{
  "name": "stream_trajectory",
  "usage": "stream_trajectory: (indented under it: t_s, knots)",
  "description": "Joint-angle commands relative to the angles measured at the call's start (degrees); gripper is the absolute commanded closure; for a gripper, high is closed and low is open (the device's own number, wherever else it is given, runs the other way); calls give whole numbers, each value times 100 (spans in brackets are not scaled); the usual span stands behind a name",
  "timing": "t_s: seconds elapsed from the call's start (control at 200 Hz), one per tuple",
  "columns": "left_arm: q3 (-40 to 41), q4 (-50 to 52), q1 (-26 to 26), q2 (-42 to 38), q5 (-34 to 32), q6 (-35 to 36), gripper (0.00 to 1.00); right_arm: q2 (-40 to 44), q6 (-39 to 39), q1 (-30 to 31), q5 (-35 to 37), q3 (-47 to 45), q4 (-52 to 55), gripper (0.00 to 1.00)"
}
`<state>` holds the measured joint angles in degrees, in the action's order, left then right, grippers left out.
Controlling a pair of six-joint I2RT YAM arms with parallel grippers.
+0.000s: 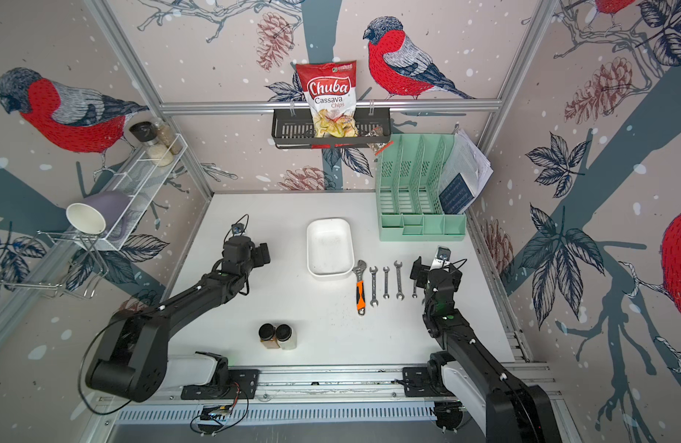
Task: Take out the wrench from the storage box
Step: Reset both arms
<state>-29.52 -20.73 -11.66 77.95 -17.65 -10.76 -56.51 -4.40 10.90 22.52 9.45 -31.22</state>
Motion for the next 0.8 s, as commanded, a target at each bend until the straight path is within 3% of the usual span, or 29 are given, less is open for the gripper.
stream_trajectory:
  t_s: [0.0,0.075,0.175,0.315,0.4,0.49,0.62,0.705,0.755,0.795]
  knots:
    - [292,-2453,276,24,886,813,7,-945,204,-1,250,-241,-2590,0]
    - [490,-3028,376,19,1214,1306,8,-1335,463,169,78,-22,-2714,0]
    - [374,-3097,593,194,1581,1356,9,-2044,546,-84,83,90,-3590,0]
    - [466,-3047,592,79,1931,1574,9,-3202,64,-740,-531,131,-4739,0]
    - [647,-3147,709,-50,1861,1727,6,-2935,-102,-898,-870,414,-3699,0]
    - [597,-3076,874,-26,2019,1649,6,-3086,-51,-936,-935,238,-4301,0]
    - [600,-2616,944,-151,2604,1817,6,-2982,-74,-927,-946,315,-3978,0]
    - [522,-2557,949,130,2468,1611,6,-2964,-76,-922,-943,340,-3895,0]
    - [848,-3225,955,421,2416,1589,7,-2966,-70,-925,-944,322,-3933,0]
    - [1305,-4357,949,624,2206,1502,5,-2980,-60,-920,-943,327,-3970,0]
